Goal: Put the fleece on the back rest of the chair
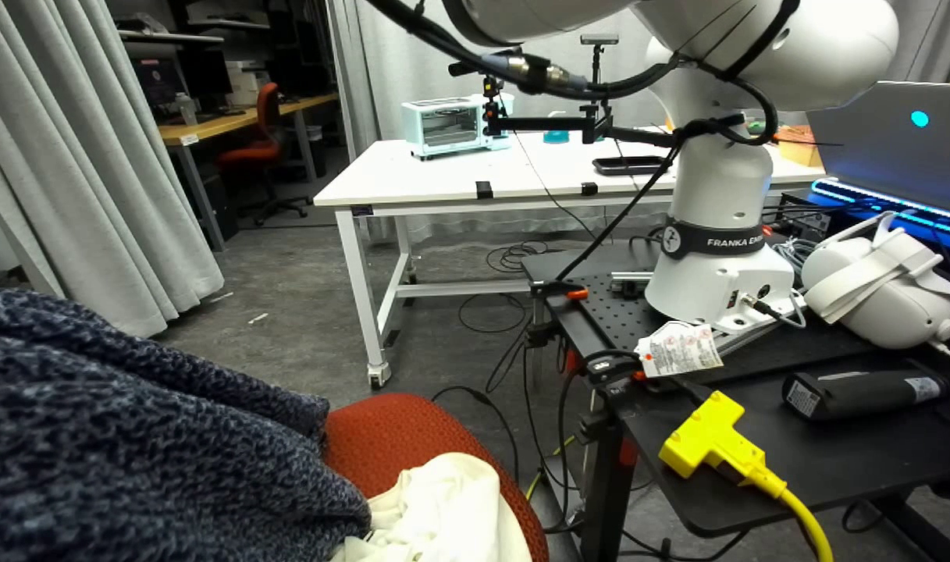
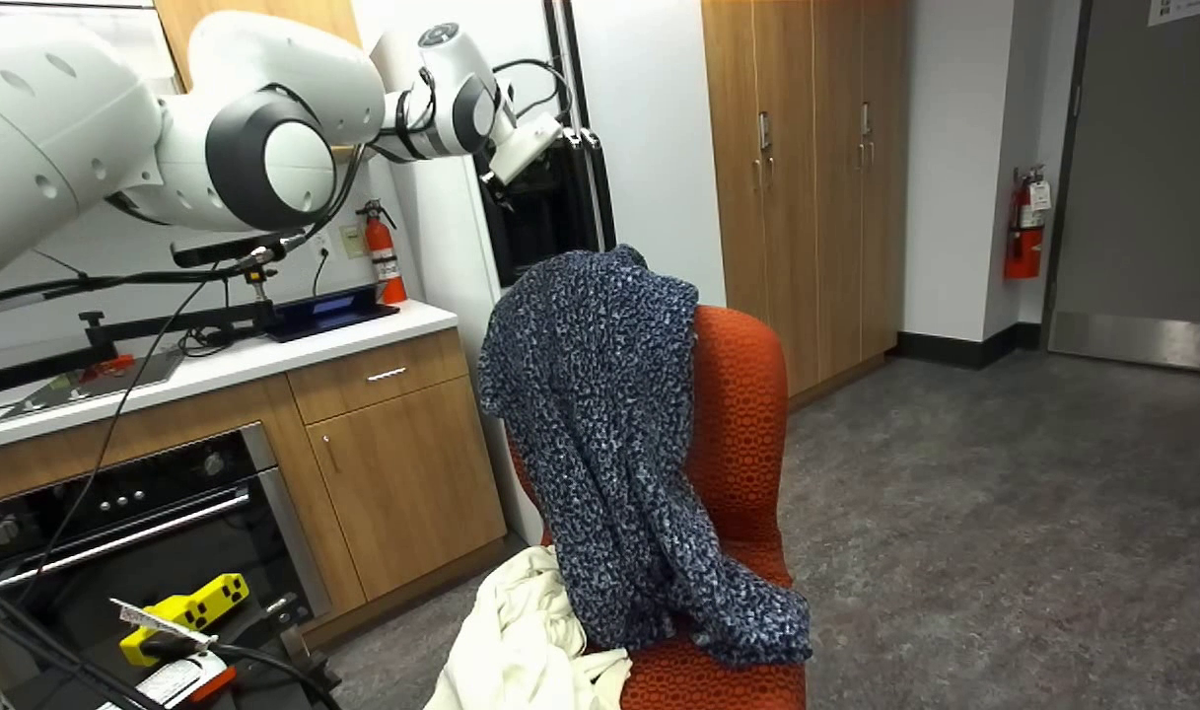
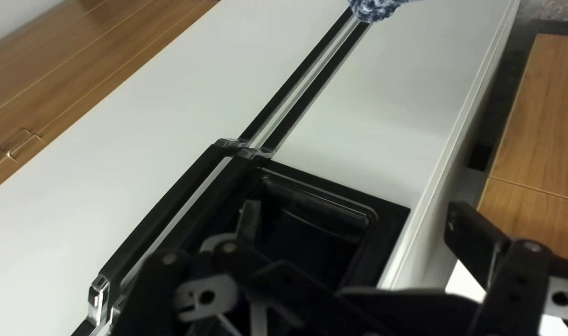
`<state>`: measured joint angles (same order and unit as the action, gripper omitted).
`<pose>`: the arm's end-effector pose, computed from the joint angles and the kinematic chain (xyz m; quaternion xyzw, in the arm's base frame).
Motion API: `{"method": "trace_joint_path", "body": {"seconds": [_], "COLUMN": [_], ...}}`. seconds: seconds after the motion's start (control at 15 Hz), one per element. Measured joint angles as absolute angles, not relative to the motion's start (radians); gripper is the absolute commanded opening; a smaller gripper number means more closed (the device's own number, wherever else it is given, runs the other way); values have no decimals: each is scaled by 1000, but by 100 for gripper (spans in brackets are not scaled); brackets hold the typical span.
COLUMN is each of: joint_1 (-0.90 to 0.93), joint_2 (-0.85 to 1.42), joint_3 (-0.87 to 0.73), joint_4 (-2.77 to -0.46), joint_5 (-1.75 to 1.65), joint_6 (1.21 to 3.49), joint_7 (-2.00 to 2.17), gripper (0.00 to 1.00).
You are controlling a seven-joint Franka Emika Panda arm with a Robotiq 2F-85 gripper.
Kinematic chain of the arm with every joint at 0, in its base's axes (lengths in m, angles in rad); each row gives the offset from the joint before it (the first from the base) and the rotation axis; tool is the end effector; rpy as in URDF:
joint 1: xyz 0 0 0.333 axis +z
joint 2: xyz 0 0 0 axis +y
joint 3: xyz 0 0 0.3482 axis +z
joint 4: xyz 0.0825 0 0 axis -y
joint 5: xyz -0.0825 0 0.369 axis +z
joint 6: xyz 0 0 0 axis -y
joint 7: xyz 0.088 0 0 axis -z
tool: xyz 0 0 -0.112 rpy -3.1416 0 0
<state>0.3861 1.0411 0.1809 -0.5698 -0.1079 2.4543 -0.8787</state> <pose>0.7715 0.3699 0.5007 0.7141 0.5650 0.4089 0.0599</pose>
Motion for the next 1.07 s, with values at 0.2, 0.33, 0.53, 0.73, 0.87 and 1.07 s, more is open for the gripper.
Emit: {"method": "trace_joint_path", "body": {"seconds": [0.2, 0.33, 0.53, 0.73, 0.87, 1.07], "joint_1": [412, 431, 458, 485, 500, 516], "joint_2": [997, 975, 949, 925, 913, 900], "joint_3": [122, 78, 27, -12, -29, -48], "joint_4": [-570, -570, -571, -571, -571, -571], "joint_5": [-149, -177, -203, -214, -215, -215], "joint_6": [2381, 2321, 2195, 2056, 1982, 1905], "joint_7": [-814, -754, -662, -590, -555, -513], "gripper": [100, 100, 100, 100, 100, 100]}}
